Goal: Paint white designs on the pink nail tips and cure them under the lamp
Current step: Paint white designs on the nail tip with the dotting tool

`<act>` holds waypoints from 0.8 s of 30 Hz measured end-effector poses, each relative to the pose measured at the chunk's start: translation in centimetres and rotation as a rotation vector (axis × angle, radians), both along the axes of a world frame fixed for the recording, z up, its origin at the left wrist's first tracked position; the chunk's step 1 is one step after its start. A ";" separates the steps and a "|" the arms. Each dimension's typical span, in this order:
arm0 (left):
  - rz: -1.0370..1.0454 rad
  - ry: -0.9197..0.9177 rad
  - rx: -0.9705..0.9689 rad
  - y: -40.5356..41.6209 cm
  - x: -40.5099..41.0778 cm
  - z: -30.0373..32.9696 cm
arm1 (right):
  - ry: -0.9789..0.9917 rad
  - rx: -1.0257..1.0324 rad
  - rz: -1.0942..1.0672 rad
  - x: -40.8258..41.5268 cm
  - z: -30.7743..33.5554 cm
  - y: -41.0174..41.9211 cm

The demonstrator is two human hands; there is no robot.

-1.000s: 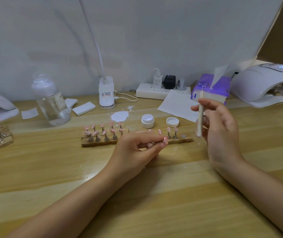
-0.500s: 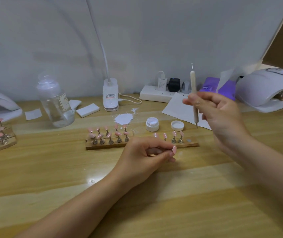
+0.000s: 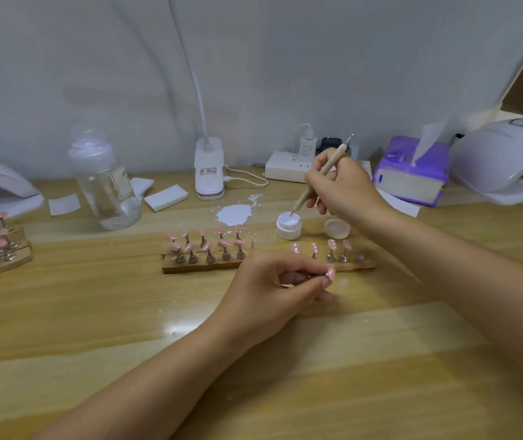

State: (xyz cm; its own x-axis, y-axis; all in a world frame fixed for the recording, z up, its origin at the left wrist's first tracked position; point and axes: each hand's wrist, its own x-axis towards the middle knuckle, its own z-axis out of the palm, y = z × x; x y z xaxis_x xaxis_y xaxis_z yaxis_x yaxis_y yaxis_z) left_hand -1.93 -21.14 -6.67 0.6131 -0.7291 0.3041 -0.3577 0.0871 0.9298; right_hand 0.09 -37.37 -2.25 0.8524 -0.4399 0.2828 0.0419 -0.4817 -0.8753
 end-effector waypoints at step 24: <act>0.025 0.005 0.066 0.1 0.1 -0.1 | 0.031 -0.326 0.071 0.1 -0.2 0.1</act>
State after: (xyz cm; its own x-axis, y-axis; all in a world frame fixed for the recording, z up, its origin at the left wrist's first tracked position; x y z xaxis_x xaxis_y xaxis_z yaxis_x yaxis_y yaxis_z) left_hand -1.87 -21.04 -6.79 0.6325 -0.7320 0.2530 -0.3547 0.0166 0.9348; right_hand 0.23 -37.27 -2.46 0.8882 -0.2698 0.3720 0.0609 -0.7333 -0.6771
